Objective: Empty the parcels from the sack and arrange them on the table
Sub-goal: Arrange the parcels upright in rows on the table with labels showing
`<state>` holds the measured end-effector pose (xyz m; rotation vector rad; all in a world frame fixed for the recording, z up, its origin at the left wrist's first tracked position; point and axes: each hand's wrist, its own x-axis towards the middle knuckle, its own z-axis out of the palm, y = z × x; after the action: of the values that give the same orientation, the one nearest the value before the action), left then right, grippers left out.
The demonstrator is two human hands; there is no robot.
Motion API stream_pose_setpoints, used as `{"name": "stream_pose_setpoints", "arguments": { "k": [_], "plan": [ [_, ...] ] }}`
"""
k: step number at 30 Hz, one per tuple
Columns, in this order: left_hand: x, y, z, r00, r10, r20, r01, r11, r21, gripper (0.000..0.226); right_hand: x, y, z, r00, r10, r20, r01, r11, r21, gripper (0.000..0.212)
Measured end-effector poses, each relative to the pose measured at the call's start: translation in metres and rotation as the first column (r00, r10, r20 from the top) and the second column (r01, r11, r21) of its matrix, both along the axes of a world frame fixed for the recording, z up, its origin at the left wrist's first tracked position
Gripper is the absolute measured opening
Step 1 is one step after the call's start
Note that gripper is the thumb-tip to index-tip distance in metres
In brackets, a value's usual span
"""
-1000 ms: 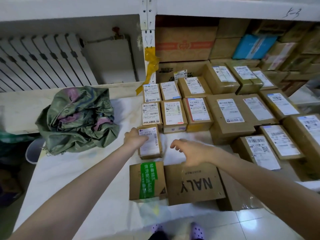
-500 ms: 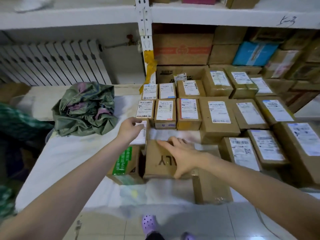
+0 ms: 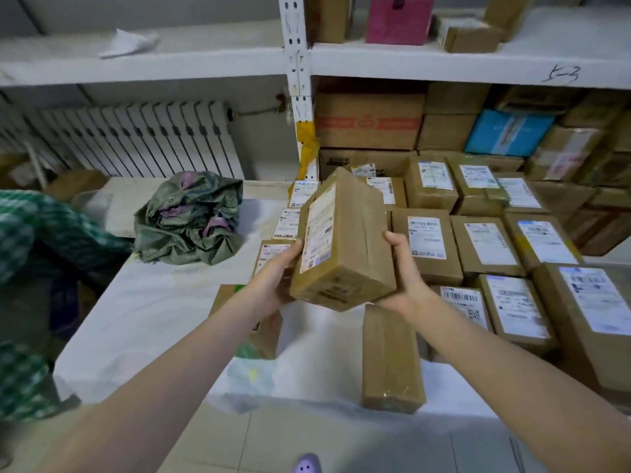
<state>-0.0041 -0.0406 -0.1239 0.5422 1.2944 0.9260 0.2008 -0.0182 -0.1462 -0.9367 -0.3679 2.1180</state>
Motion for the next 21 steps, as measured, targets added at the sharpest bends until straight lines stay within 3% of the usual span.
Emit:
{"name": "stream_pose_setpoints", "arguments": {
  "k": [2, 4, 7, 9, 11, 14, 16, 19, 21],
  "plan": [
    [0.006, -0.005, 0.003, 0.979, -0.041, 0.201, 0.055, 0.996, -0.064, 0.043, 0.0, -0.002, -0.005, 0.997, 0.019, -0.078, -0.021, 0.999, -0.03, 0.06],
    [0.01, -0.005, 0.005, 0.959, -0.032, 0.283, 0.051, 0.997, -0.061, 0.045, 0.001, 0.002, -0.008, 1.0, 0.03, -0.007, -0.031, 0.999, -0.021, 0.051],
    [0.011, 0.002, 0.004, 0.964, -0.031, 0.262, 0.036, 0.999, -0.017, 0.046, 0.011, 0.013, -0.006, 0.972, 0.021, 0.232, -0.041, 0.996, 0.081, 0.026],
    [0.011, 0.004, 0.0, 0.975, -0.048, 0.218, 0.048, 0.999, 0.005, 0.041, 0.016, 0.017, -0.008, 0.923, 0.038, 0.382, -0.108, 0.981, 0.162, 0.024],
    [0.011, 0.003, -0.008, 0.986, -0.062, 0.154, 0.056, 0.997, 0.047, 0.043, 0.015, 0.015, -0.012, 0.883, 0.125, 0.452, -0.239, 0.95, 0.203, 0.044],
    [0.01, 0.006, -0.018, 0.995, -0.069, 0.069, 0.061, 0.992, 0.109, 0.057, 0.005, 0.01, -0.017, 0.775, 0.222, 0.591, -0.414, 0.886, 0.21, 0.101],
    [0.009, 0.009, -0.02, 0.996, -0.082, 0.044, 0.077, 0.992, 0.095, 0.059, 0.0, 0.009, -0.016, 0.735, 0.185, 0.652, -0.419, 0.88, 0.223, 0.103],
    [0.004, 0.017, -0.018, 0.99, -0.135, 0.03, 0.133, 0.989, 0.057, 0.072, 0.005, 0.018, -0.012, 0.789, 0.122, 0.602, -0.325, 0.915, 0.241, 0.092],
    [0.0, 0.026, -0.015, 0.994, -0.056, -0.095, 0.068, 0.99, 0.127, 0.084, 0.014, 0.025, -0.001, 0.768, 0.104, 0.632, -0.347, 0.897, 0.274, 0.085]
  ]
}}
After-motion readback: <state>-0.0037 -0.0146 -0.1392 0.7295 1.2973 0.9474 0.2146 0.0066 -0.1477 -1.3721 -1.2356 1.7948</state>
